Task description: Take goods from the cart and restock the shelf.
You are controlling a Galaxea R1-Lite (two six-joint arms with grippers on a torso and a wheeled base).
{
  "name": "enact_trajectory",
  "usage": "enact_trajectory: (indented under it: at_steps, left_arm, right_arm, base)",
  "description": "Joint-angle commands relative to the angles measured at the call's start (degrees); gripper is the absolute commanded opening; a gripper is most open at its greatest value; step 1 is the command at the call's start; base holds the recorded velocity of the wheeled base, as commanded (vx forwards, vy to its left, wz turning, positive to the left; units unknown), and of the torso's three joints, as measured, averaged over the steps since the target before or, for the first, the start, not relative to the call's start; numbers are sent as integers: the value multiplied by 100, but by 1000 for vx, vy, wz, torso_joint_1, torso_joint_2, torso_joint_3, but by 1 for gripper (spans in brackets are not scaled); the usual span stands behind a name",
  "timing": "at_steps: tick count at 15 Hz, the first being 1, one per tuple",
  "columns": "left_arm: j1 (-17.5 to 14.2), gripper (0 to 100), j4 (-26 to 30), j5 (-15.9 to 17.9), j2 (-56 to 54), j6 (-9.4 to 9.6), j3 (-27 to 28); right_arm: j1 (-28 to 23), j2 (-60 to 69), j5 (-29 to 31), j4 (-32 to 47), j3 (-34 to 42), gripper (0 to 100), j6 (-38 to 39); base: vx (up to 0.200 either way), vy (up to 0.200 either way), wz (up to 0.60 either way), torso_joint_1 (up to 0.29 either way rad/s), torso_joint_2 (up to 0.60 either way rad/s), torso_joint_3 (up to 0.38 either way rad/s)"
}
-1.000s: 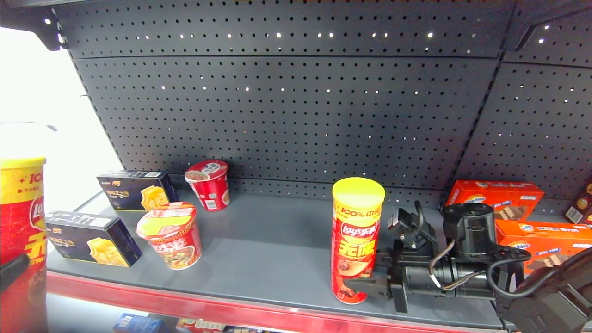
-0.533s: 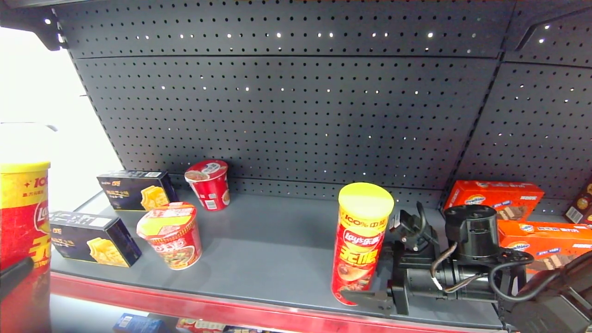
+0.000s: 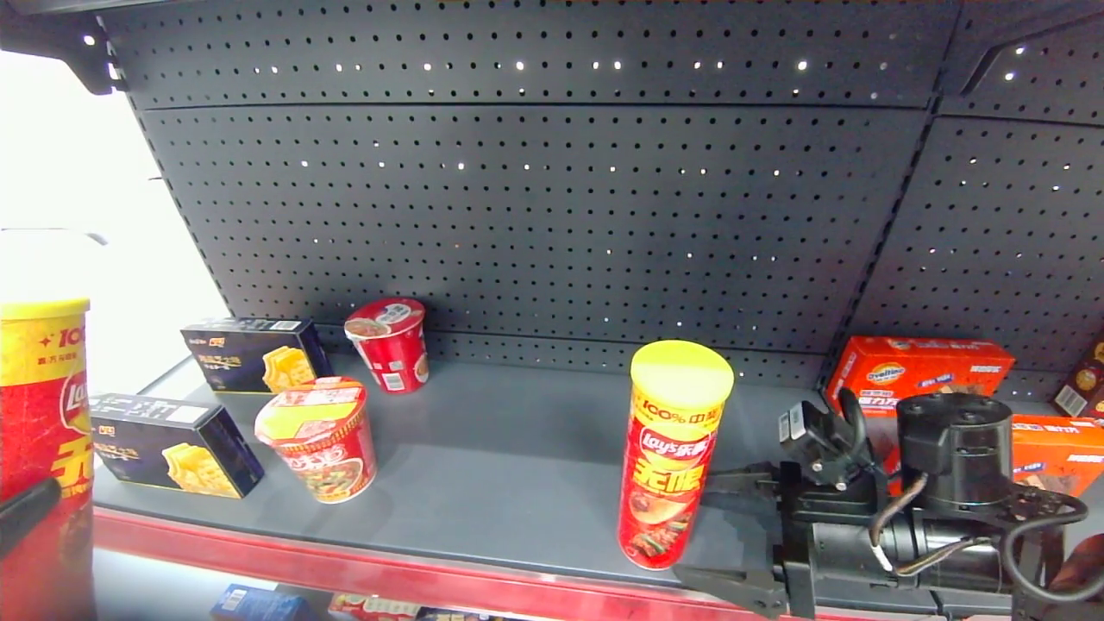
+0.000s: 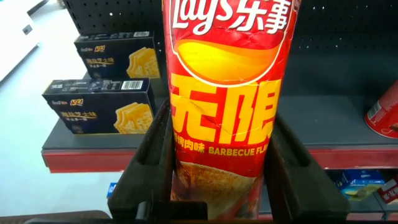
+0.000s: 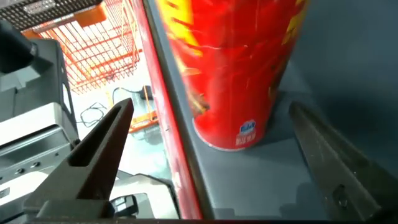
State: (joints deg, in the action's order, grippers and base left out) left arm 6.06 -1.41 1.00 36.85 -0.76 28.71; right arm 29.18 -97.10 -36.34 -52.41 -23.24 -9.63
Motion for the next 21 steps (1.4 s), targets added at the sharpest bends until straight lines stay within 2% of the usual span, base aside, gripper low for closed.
enact_trajectory:
  at_steps: [1,7,9,12,13,15,16,17,19,21]
  left_arm:
    - [1,0,1,6,-3,-4,-6]
    - [1,0,36,-91,-126,-4,-94]
    - [1,0,54,-126,-240,-4,-137]
    - [1,0,54,-126,-319,-4,-155]
    - [1,0,54,-126,-319,-4,-146]
    - [1,0,54,-126,-372,-4,-146]
    - [-8,0,54,-126,-442,-4,-164]
    - [1,0,62,-161,-495,-4,-173]
    - [1,0,54,-302,-600,14,-261]
    - [1,0,54,-408,-679,40,-261]
  right_arm:
    - [-44,516,4,46,161,100,14]
    - [-255,1817,751,231,223,100,198]
    - [-238,2178,1560,231,249,100,286]
    - [-387,2810,2360,240,566,100,629]
    - [-493,2977,2456,266,654,100,629]
    - [-572,3610,3010,714,803,100,629]
    - [-598,4085,3493,1259,821,100,638]
    - [-756,4287,3643,1382,856,100,647]
    - [-1477,4682,3652,1400,1005,100,726]
    - [-1758,5034,3652,1409,1199,100,928]
  base:
    - [0,0,0,0,0,0]
    - [0,0,0,0,0,0]
    - [0,0,0,0,0,0]
    - [0,0,0,0,0,0]
    - [0,0,0,0,0,0]
    - [0,0,0,0,0,0]
    - [0,0,0,0,0,0]
    - [0,0,0,0,0,0]
    - [0,0,0,0,0,0]
    - [0,0,0,0,0,0]
